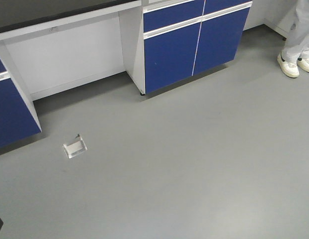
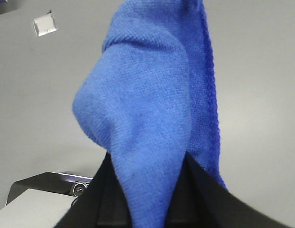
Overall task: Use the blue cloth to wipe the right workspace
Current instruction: 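Drive the base to the counter with the wall outlet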
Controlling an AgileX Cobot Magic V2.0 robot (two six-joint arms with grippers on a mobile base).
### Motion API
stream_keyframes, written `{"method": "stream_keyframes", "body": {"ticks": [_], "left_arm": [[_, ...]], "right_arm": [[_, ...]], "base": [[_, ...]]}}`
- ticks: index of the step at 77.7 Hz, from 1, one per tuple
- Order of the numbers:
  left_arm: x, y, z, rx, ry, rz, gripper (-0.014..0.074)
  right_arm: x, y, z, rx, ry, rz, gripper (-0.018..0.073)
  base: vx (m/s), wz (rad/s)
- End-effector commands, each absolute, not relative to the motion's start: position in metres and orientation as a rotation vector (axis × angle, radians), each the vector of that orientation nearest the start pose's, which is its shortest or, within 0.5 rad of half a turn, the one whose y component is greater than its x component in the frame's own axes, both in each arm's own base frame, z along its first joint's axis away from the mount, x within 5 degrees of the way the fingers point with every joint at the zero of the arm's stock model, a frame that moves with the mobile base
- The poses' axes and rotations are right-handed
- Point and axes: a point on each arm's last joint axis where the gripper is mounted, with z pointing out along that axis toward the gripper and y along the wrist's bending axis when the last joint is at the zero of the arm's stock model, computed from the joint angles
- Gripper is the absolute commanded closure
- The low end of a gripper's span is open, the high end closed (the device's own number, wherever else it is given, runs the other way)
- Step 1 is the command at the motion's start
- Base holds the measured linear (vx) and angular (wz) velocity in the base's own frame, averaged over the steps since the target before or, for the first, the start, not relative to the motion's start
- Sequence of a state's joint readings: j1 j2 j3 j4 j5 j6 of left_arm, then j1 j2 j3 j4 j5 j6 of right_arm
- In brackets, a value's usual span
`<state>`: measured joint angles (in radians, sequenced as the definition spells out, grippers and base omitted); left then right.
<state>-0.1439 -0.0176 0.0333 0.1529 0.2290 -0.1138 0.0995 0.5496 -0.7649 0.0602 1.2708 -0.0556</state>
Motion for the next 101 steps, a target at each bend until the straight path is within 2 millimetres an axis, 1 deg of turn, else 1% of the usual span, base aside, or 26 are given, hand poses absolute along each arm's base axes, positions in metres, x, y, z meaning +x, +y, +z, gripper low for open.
{"method": "stream_keyframes", "body": {"ticks": [1,59,76,101], "left_arm": [[0.0550,-0.0063,0.1984,0.133,1.614,-0.072,0.0603],[0.0550,-0.0063,0.1984,0.133,1.614,-0.072,0.0603],[0.0550,-0.0063,0.1984,0.133,1.614,-0.072,0.0603],[0.0550,-0.0063,0.1984,0.133,1.614,-0.072,0.0603]], "right_arm": [[0.0620,0.0115,0.3307,-0.197,2.526,0.099,0.0564],[0.0620,0.0115,0.3307,-0.197,2.526,0.099,0.0564],[0.0620,0.0115,0.3307,-0.197,2.526,0.099,0.0564],[0.0620,0.0112,0.3307,-0.197,2.526,0.094,0.0564]], "base": [[0.40,-0.01],[0.44,0.04],[0.46,0.42],[0.46,0.60]]}}
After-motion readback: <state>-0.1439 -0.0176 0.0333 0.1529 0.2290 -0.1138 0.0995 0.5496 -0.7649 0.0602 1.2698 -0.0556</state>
